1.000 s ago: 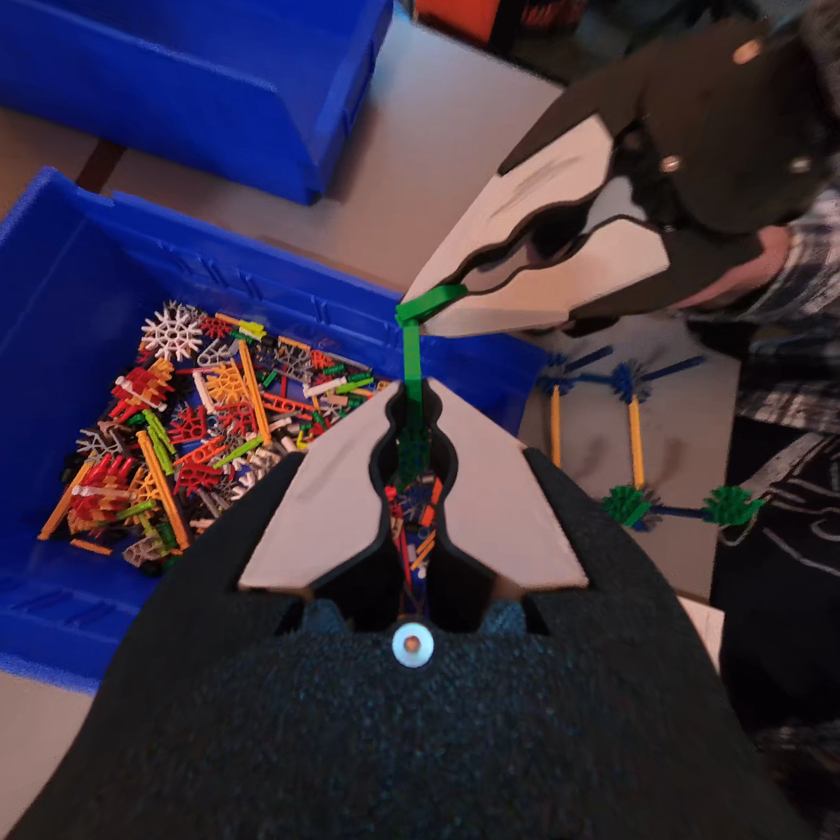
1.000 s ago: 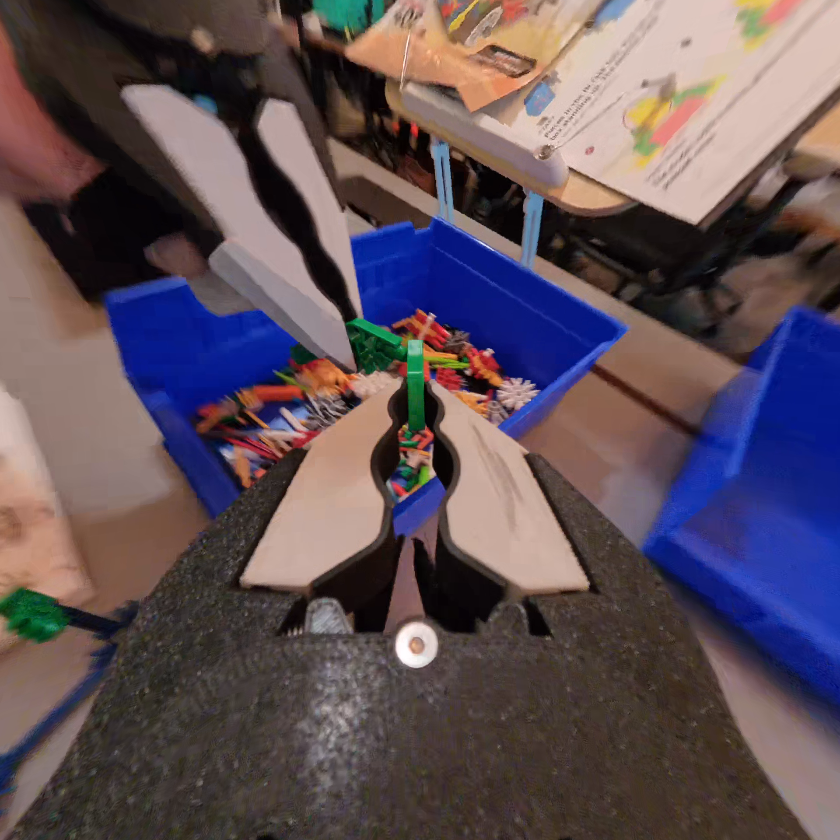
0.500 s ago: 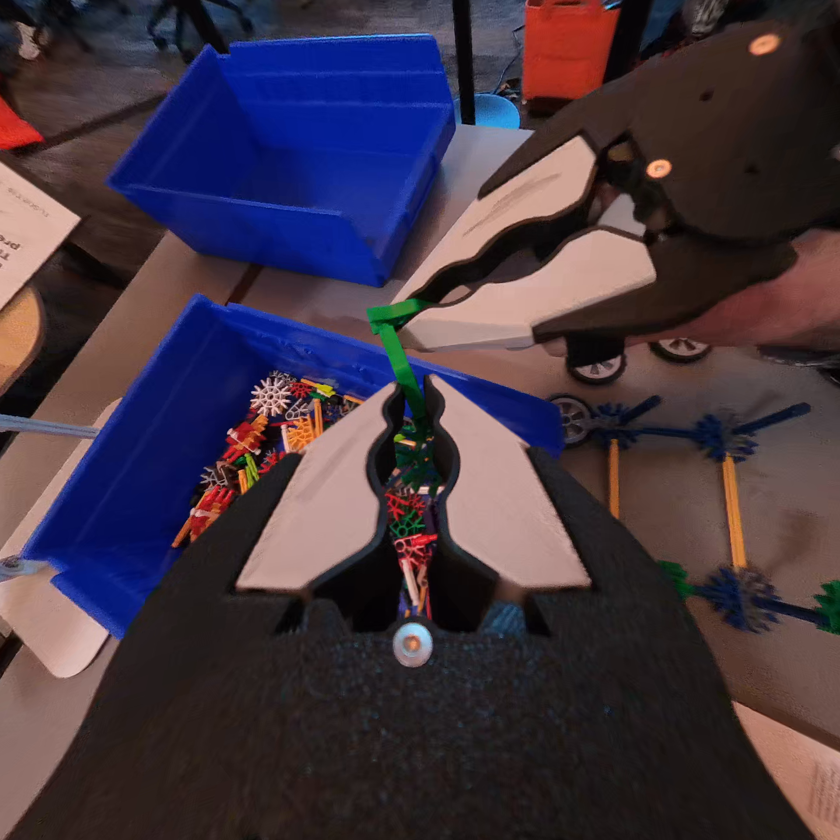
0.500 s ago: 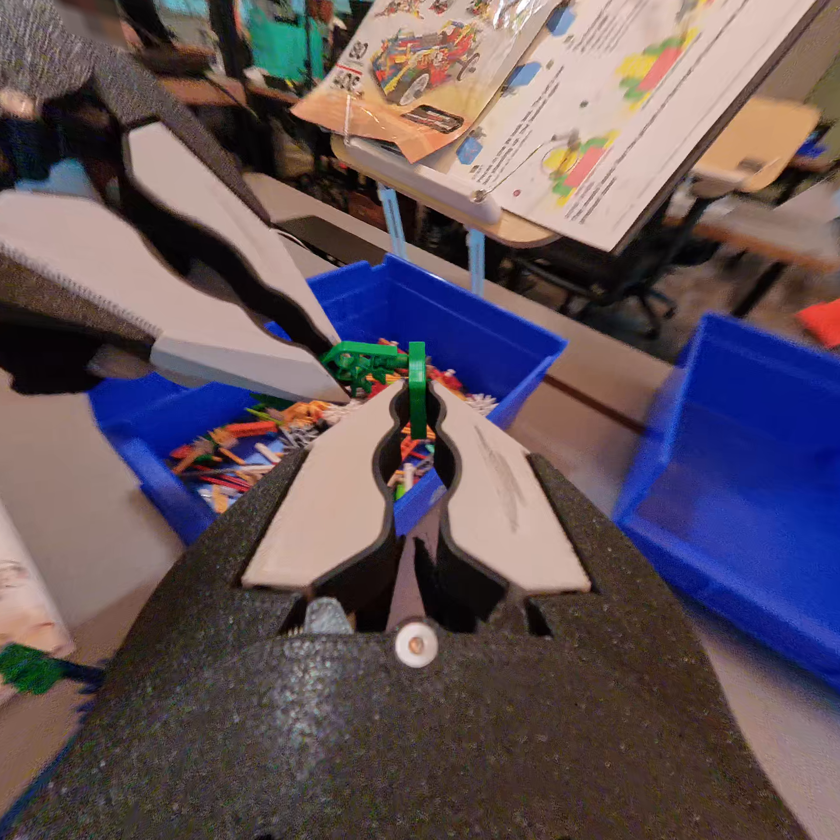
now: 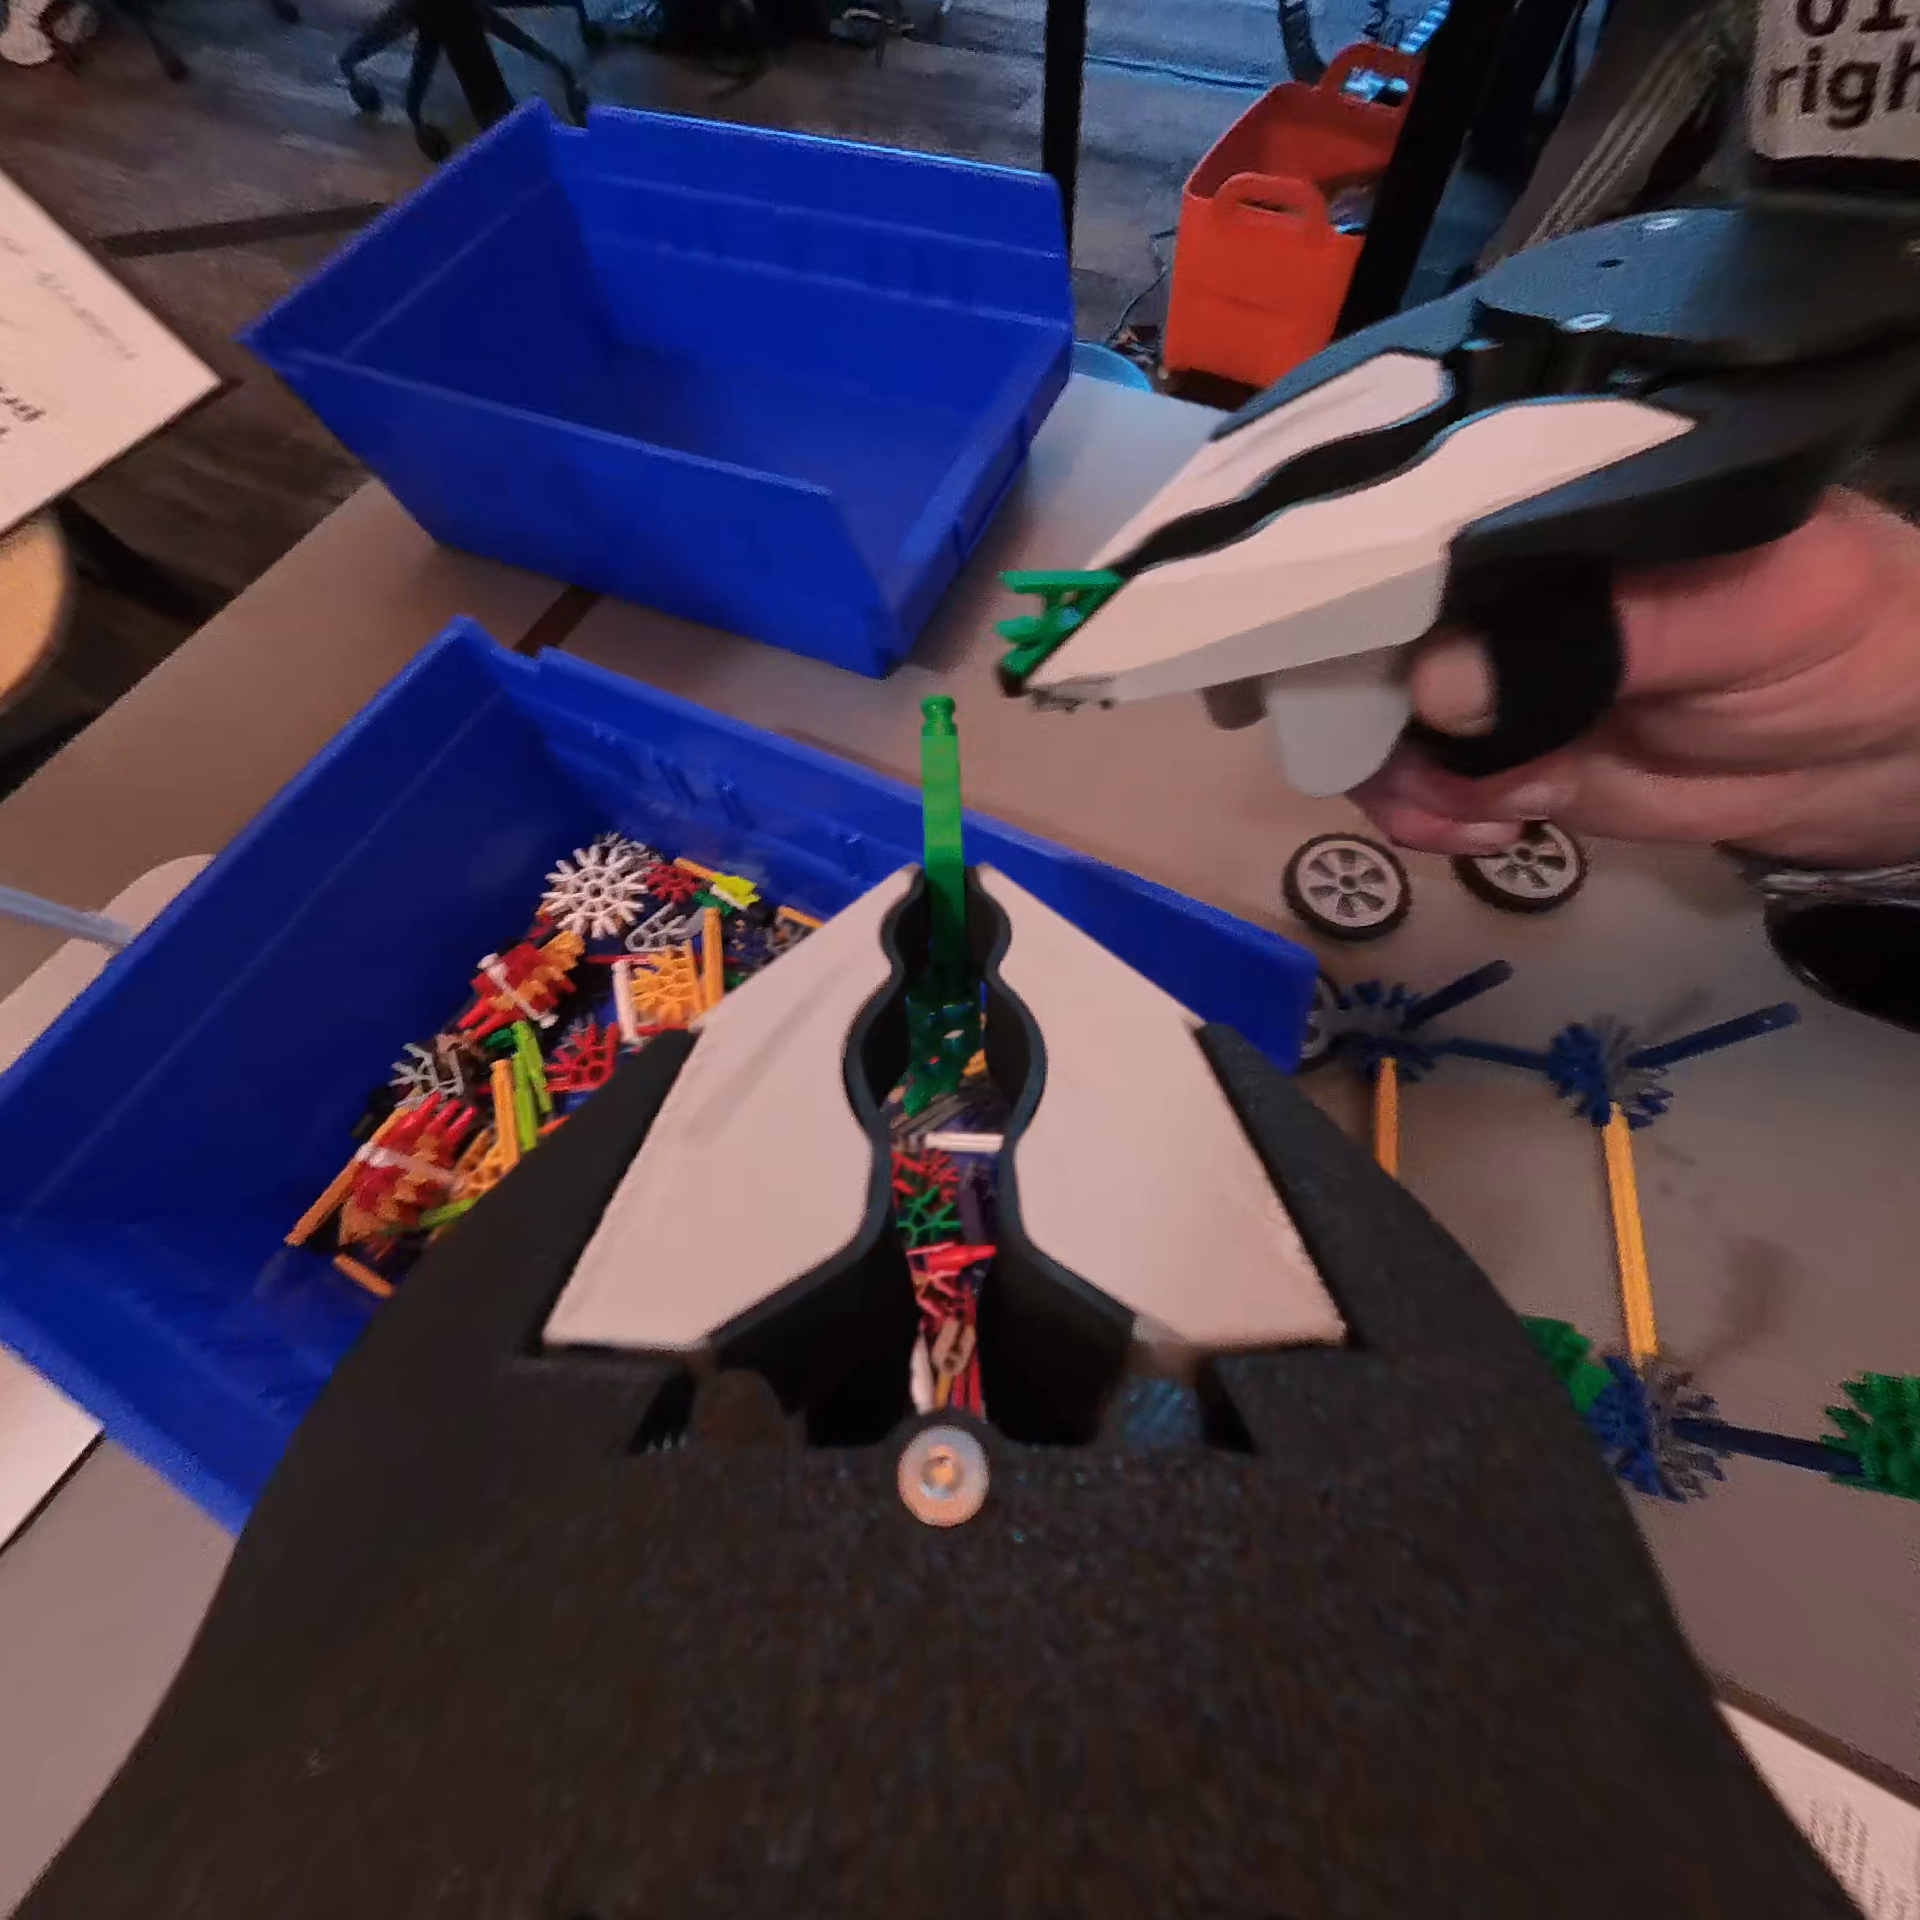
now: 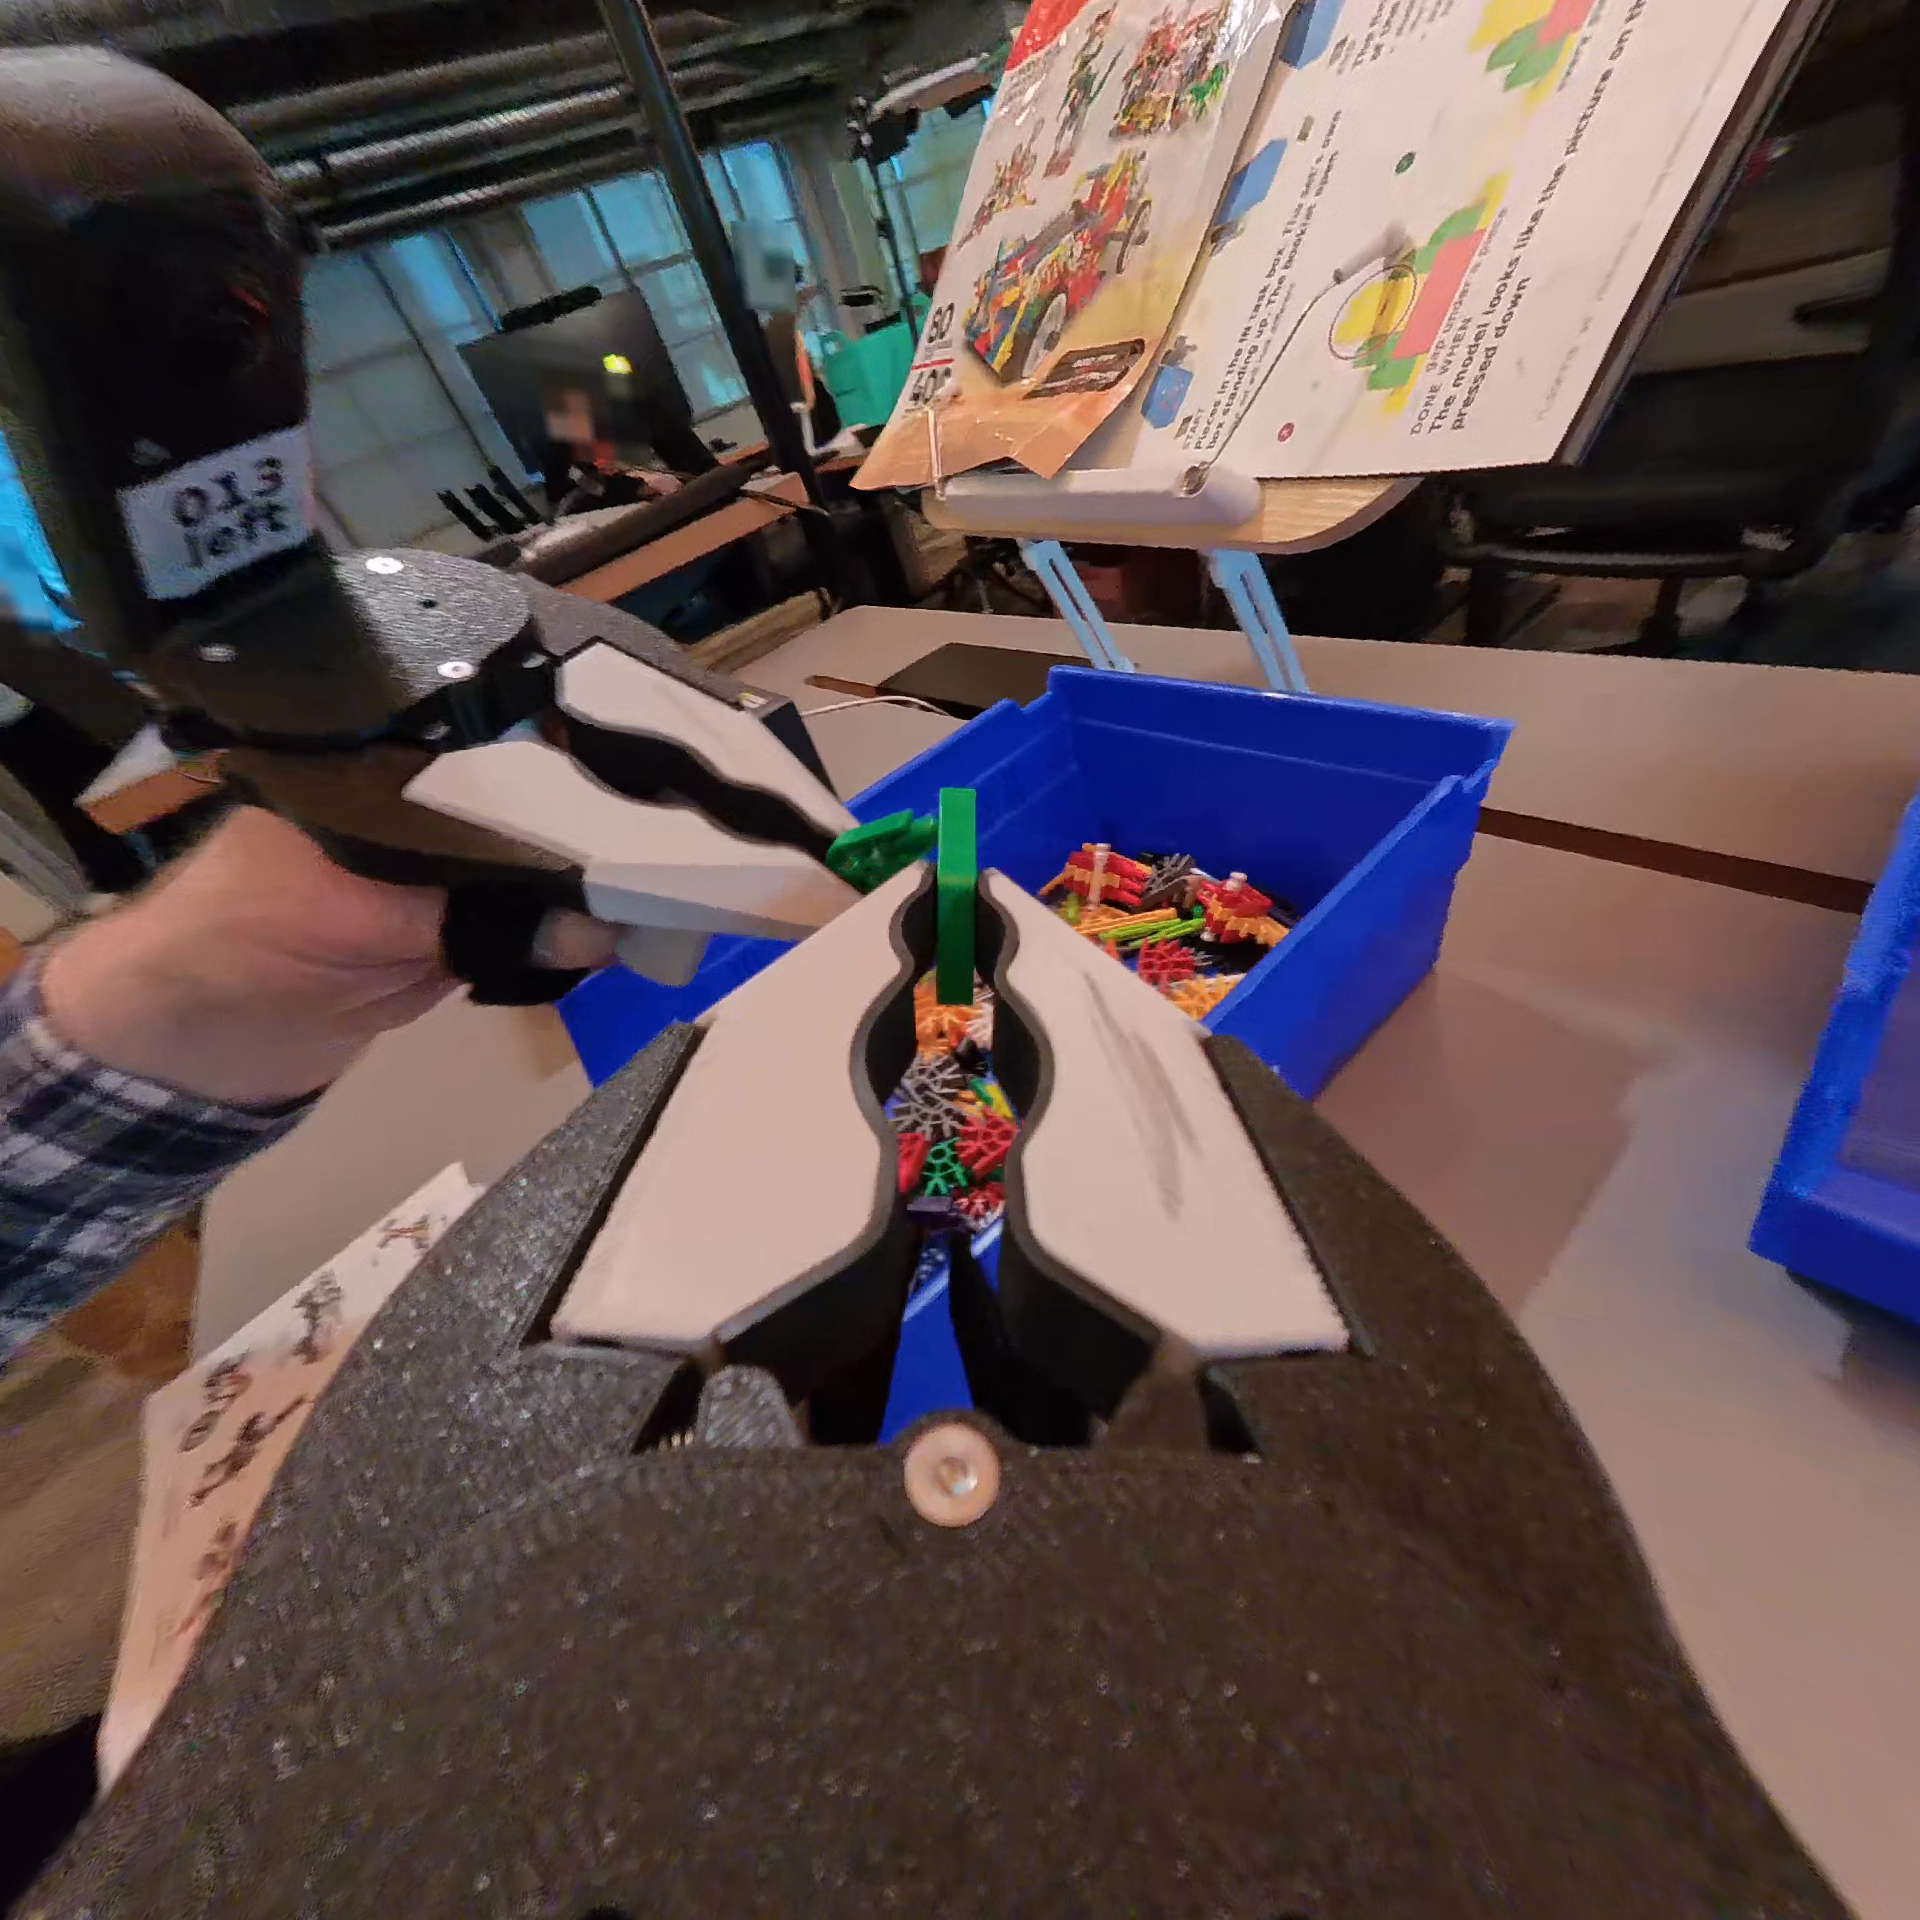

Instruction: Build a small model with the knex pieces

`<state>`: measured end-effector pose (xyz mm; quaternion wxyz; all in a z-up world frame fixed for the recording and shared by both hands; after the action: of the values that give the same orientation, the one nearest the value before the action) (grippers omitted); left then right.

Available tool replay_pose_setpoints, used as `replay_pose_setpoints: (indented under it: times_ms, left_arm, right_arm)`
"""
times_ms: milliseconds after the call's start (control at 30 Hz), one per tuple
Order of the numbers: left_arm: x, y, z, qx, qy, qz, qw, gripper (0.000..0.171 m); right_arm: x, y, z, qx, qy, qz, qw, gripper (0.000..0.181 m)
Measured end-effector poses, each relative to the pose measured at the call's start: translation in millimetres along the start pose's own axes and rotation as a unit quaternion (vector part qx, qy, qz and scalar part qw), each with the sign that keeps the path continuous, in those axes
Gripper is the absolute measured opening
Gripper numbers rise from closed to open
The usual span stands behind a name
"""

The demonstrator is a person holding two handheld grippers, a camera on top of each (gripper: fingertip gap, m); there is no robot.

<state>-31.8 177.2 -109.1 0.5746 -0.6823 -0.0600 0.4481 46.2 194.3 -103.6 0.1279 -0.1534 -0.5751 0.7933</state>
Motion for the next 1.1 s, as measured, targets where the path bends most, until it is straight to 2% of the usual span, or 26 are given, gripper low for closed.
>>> replay_pose_setpoints:
  times_ms: [167,300,367,433,567,833,967,1100]
  left_arm:
    - [6.8,26.6,20.9,0.018,-0.02,0.099,0.995,0.003]
    - [12.5,49.5,29.0,0.048,-0.041,0.173,0.983,0.004]
    - [14.4,59.4,27.8,0.05,-0.039,0.207,0.976,0.022]
    - [13.3,61.8,26.1,0.045,-0.037,0.213,0.975,0.03]
    - [-0.6,53.0,23.9,0.048,-0.038,0.179,0.982,0.037]
    - [-46.6,14.7,-10.1,0.088,0.0,0.038,0.995,0.034]
    - [-59.6,5.3,-26.8,0.08,0.032,-0.016,0.996,0.032]
    - [-63.5,5.7,-37.3,0.075,0.062,-0.038,0.995,0.032]
  right_arm:
    - [-9.0,-1.1,1.5,0.067,-0.066,-0.01,0.996,0.004]
    - [-15.7,4.7,9.8,0.05,-0.088,0.01,0.995,0.004]
    - [-18.2,9.2,15.1,0.026,-0.087,0.028,0.995,0.004]
    - [-20.0,13.0,20.4,0.008,-0.091,0.04,0.995,0.004]
    - [-22.6,18.0,29.7,-0.004,-0.11,0.055,0.992,0.004]
    - [-24.8,27.7,55.7,-0.047,-0.152,0.086,0.984,0.005]
    - [-25.8,30.8,60.5,-0.072,-0.153,0.09,0.981,0.005]
    - [-27.1,32.1,65.2,-0.086,-0.159,0.09,0.979,0.005]
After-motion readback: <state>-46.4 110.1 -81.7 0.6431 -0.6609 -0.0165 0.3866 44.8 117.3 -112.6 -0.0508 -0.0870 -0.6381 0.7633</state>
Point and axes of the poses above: each gripper's, where its closed fingertips meet, x out along the fingers, y out of its underside, z = x × y across the jaws, the point moved 4 cm from there along -x, back along the fingers, and after that the axes turned 1 degree about -y, right-handed, at the moved point
